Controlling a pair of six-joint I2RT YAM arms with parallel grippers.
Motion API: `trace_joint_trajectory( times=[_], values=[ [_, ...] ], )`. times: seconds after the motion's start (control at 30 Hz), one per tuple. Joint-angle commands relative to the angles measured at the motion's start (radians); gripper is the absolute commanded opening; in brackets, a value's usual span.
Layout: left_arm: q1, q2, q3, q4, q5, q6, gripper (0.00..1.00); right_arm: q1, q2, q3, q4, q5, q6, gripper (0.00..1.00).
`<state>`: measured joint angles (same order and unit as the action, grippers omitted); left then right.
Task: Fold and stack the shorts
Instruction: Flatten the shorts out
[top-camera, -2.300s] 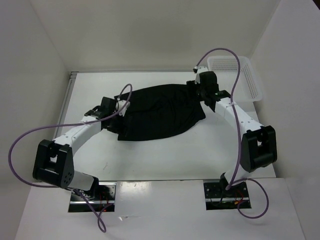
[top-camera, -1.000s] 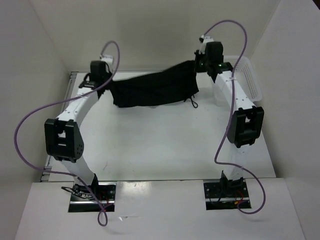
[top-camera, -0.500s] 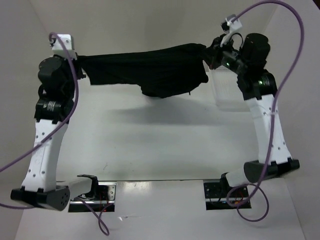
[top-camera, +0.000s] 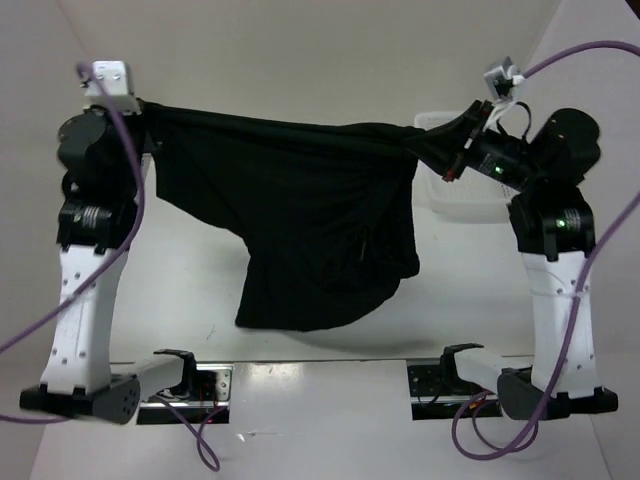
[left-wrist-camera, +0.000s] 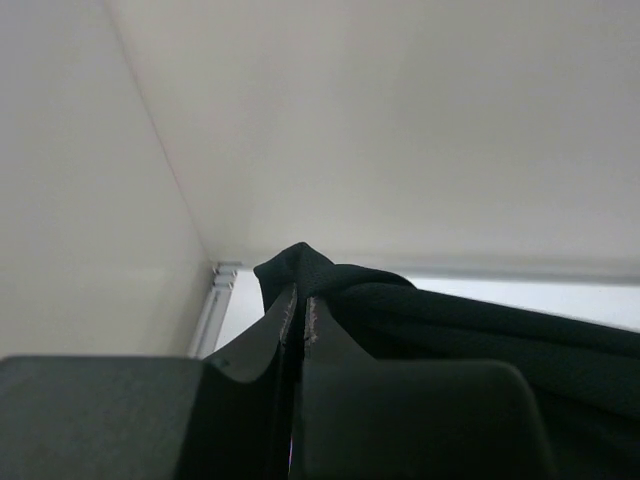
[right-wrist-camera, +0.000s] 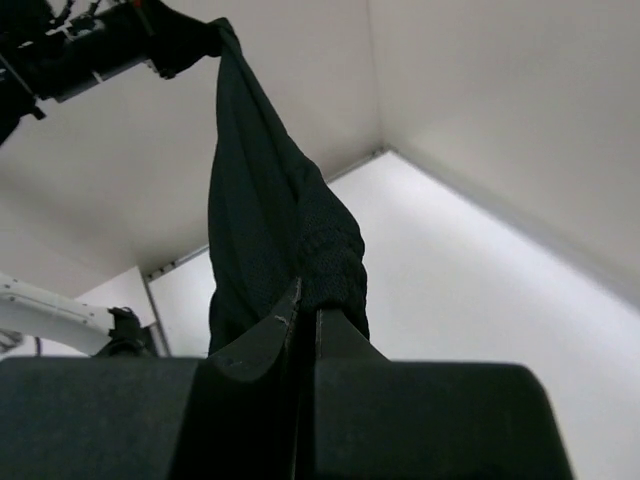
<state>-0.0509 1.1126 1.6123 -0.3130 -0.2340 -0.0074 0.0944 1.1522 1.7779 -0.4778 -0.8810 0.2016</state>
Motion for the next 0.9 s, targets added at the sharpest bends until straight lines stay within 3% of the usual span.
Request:
trace_joint_trajectory(
  times=[0.0, 0.17, 0.37, 0.53, 0.6, 0.67, 0.7, 0.73, 0.77, 0.8, 0.87],
  values=[
    [0.005, 0.166, -0.006, 0.014, -0.059, 0.007, 0.0, -0.028, 0.066, -0.101, 0.125, 0.031, 0.16, 0.0],
    [-0.015, 0.349, -0.018, 0.031, -0.014, 0.007, 0.0, -0.028, 0.207, -0.218, 0.183, 0.178, 0.199, 0.0],
    [-0.024, 0.594, -0.074, 0.051, 0.039, 0.007, 0.0, -0.028, 0.493, -0.25, 0.234, 0.332, 0.222, 0.0],
    [-0.014, 0.827, 0.021, 0.06, 0.039, 0.007, 0.03, -0.028, 0.805, -0.077, 0.248, 0.5, 0.254, 0.26],
    [0.014, 0.972, 0.194, -0.009, 0.048, 0.007, 0.08, 0.001, 0.897, 0.105, 0.225, 0.605, 0.23, 0.36],
    [0.037, 1.071, 0.35, -0.06, 0.048, 0.007, 0.19, 0.034, 1.006, 0.231, 0.199, 0.652, 0.168, 0.56],
    [0.037, 1.087, 0.38, -0.06, 0.058, 0.007, 0.48, 0.047, 1.026, 0.329, 0.177, 0.674, 0.142, 0.6],
    [0.037, 1.087, 0.392, -0.07, 0.058, 0.007, 0.67, 0.059, 1.038, 0.359, 0.168, 0.698, 0.124, 0.6],
    [0.037, 1.077, 0.393, -0.07, 0.073, 0.007, 0.78, 0.068, 1.038, 0.37, 0.168, 0.715, 0.113, 0.63],
    [0.037, 1.06, 0.393, -0.07, 0.082, 0.007, 0.84, 0.068, 1.017, 0.348, 0.157, 0.727, 0.104, 0.7],
    [0.037, 0.986, 0.342, -0.109, 0.136, 0.007, 0.88, 0.068, 0.939, 0.246, 0.145, 0.737, 0.079, 0.71]
  ],
)
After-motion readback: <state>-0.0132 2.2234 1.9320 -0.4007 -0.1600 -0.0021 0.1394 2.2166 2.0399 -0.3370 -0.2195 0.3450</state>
